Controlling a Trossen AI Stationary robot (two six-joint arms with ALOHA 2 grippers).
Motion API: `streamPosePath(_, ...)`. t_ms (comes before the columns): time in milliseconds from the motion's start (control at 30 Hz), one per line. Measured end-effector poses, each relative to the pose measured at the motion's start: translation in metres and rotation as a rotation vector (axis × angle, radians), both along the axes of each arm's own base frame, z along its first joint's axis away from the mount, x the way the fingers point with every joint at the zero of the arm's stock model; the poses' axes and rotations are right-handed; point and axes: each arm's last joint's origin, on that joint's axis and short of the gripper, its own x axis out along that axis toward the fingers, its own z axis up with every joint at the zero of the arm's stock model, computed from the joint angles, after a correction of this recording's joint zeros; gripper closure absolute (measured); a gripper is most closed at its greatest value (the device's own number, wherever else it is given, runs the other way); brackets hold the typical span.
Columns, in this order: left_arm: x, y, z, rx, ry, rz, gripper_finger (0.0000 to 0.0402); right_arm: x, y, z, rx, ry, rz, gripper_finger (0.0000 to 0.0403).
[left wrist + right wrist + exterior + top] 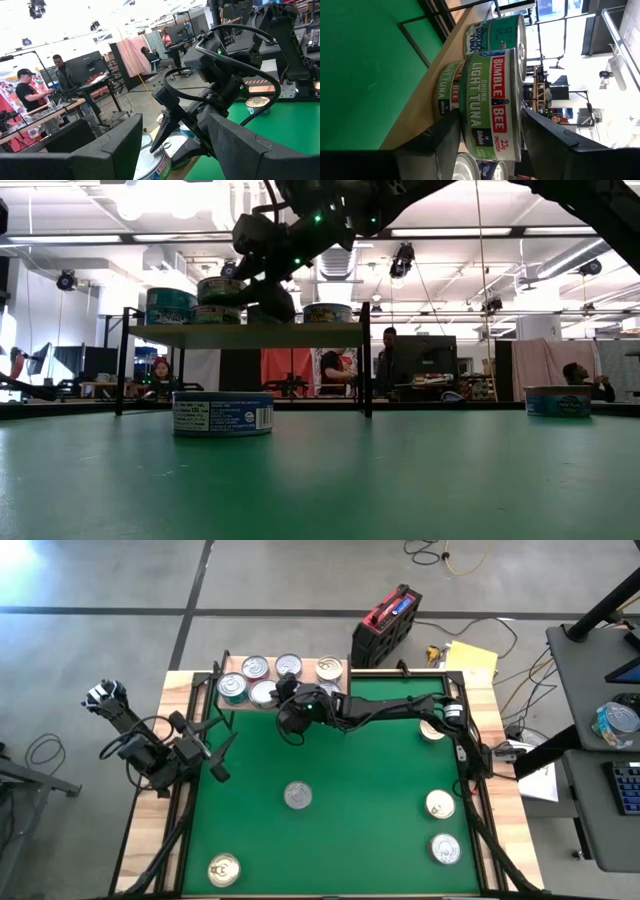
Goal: Stack canned seafood by type on shelf
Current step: Stack the white tuna can on top of the white tuna can on the shelf
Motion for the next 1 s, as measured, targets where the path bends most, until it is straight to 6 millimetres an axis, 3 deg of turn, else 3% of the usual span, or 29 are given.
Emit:
streamPosePath(700,0.0000,0.0000,0.0000,0.000,0.000,0.000,0.0191,0.0007,-0.0016,0.0044,0.004,-0.040,-0.016,0.0132)
streamPosePath(1000,0.0001,-0.0001,-0.0002,0.002,0.002,0.000,0.0191,0.0020,-0.0020,0.0097,-0.002,-0.097,-0.017,0.0119)
